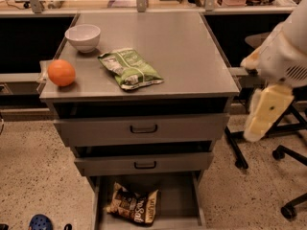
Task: Pick brown chip bag from bottom drawer and place on counter
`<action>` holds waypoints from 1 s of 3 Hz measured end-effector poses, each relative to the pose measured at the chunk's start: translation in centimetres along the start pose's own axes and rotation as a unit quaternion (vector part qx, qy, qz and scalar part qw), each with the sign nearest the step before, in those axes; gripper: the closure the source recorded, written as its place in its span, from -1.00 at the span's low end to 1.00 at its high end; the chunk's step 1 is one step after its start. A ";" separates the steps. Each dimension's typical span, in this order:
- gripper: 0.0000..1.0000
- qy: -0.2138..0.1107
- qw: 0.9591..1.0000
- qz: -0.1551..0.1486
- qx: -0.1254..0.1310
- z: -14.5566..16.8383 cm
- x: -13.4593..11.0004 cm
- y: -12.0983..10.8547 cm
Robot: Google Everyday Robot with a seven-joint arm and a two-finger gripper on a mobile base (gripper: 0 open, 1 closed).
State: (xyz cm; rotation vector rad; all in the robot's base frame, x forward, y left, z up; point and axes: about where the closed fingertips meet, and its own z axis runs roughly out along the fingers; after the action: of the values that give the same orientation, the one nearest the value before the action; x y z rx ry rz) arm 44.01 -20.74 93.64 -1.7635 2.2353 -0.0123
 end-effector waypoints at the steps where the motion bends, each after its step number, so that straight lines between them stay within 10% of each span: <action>1: -1.00 -0.056 0.995 -0.004 -0.078 10.4 0.7 3.1; 3: -1.00 -0.068 0.988 -0.025 -0.138 19.5 2.0 9.2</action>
Offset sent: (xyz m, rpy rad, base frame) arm -0.0771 0.0590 -0.2989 0.2076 0.2815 0.2232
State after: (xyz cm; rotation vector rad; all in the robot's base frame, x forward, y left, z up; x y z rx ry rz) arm 39.39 -16.94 72.84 -1.8917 2.1792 0.4131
